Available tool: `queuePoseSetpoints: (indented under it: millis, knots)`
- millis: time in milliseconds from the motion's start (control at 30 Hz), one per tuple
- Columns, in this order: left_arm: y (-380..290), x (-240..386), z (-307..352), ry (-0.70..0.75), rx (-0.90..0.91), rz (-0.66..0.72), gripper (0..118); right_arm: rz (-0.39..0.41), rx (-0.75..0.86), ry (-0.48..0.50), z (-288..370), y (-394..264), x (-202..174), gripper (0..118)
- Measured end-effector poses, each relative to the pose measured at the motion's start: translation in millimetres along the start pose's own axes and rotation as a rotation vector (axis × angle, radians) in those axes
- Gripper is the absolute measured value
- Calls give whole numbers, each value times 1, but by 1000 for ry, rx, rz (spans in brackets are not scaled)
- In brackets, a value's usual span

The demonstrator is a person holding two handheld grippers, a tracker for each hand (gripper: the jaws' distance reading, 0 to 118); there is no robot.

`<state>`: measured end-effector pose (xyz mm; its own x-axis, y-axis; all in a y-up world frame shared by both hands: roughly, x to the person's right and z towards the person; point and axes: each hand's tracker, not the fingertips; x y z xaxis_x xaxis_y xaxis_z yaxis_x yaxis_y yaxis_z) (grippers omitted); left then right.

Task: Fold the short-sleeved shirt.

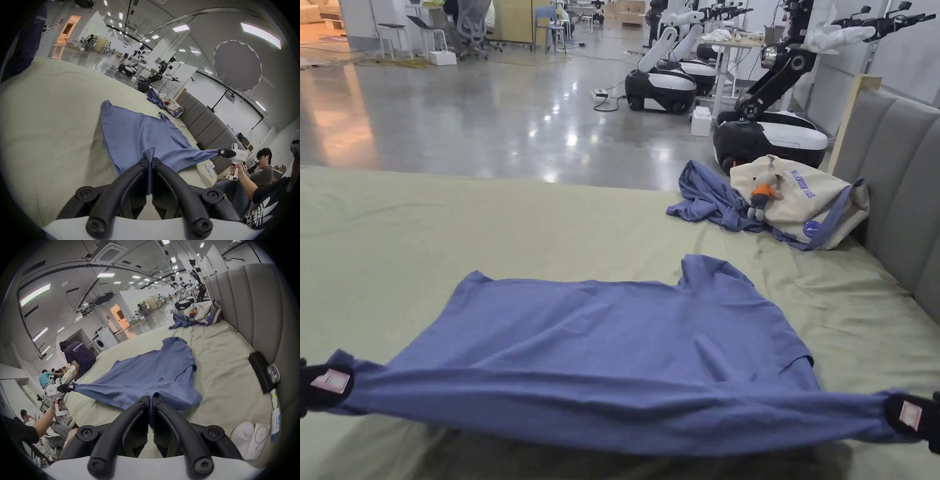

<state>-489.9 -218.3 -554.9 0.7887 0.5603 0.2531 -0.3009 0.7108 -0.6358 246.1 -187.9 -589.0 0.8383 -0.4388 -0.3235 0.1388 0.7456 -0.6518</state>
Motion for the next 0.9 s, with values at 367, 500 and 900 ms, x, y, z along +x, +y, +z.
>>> queuePoseSetpoints:
  millis: [367,500,900]
  knots:
    - [-58,11,46,11,-62,0,5,-28,-66,-14,39,-77,-4,5]
    - [-65,14,50,7,-59,-5,5,-10,-75,-9,36,-82,-6,5]
    - [-58,-7,9,110,-105,-46,5,27,-116,-88,-28,-66,19,5]
